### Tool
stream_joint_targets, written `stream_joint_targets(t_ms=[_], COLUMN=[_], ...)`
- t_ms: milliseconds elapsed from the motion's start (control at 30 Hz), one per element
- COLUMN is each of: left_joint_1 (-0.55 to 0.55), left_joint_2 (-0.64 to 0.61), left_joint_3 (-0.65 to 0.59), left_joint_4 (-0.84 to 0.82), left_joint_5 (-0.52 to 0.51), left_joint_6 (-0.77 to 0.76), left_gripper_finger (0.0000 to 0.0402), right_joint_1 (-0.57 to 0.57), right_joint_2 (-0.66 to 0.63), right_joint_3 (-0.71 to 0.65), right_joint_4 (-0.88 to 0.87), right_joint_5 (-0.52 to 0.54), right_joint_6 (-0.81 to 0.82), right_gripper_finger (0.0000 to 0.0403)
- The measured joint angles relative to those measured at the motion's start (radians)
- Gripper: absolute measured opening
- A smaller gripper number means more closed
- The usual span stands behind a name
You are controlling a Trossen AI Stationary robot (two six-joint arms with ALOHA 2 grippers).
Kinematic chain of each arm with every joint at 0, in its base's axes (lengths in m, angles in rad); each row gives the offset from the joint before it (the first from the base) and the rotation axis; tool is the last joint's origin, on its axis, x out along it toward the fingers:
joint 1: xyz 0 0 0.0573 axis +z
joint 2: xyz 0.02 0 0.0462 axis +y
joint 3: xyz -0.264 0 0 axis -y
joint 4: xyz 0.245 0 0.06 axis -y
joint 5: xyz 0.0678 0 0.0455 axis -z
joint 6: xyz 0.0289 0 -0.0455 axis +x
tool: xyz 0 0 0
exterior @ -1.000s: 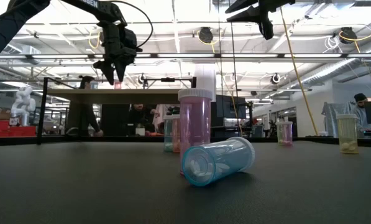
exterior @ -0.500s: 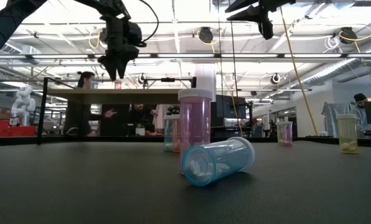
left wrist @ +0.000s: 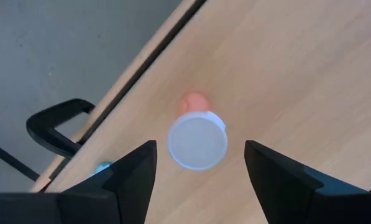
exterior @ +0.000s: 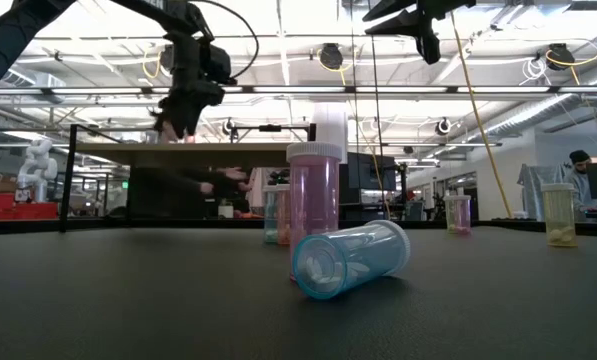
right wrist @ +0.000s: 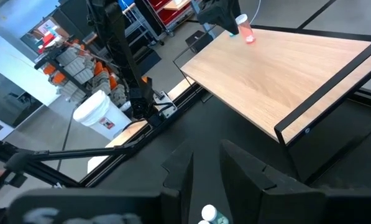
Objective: Pick and place medicine bottles onto shelf by color
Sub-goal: Put the top left red pill bottle on the shelf
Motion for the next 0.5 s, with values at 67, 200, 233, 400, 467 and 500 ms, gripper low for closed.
stream_joint_targets(t_ms=[67,200,233,400,467,500], left_joint_1=[0.0,0.0,0.0,0.0,-0.001,-0.001], left_joint_2=[0.0,0.0,0.0,0.0,0.0,0.0], left_joint_3=[-0.011,-0.012,-0.012,-0.012,-0.012,-0.011], left_joint_4=[0.002,0.017,0.018,0.038,0.039,0.041], left_joint_5=[-0.001,-0.006,-0.013,-0.027,-0.027,-0.027], left_joint_6=[0.001,0.008,0.009,0.013,0.013,0.013], left_gripper_finger=[0.0246,0.0246,0.0246,0.0245,0.0238,0.0231], right_joint_1=[0.001,0.001,0.001,0.001,0.001,0.001], right_joint_2=[0.0,0.0,0.0,0.0,0.0,0.0], right_joint_3=[0.0,0.0,0.0,0.0,0.0,0.0], right_joint_4=[0.0,0.0,0.0,0.0,0.0,0.0], right_joint_5=[0.0,0.0,0.0,0.0,0.0,0.0], right_joint_6=[0.003,0.003,0.003,0.007,0.011,0.011], right_gripper_finger=[0.0073,0.0073,0.0073,0.0073,0.0073,0.0073])
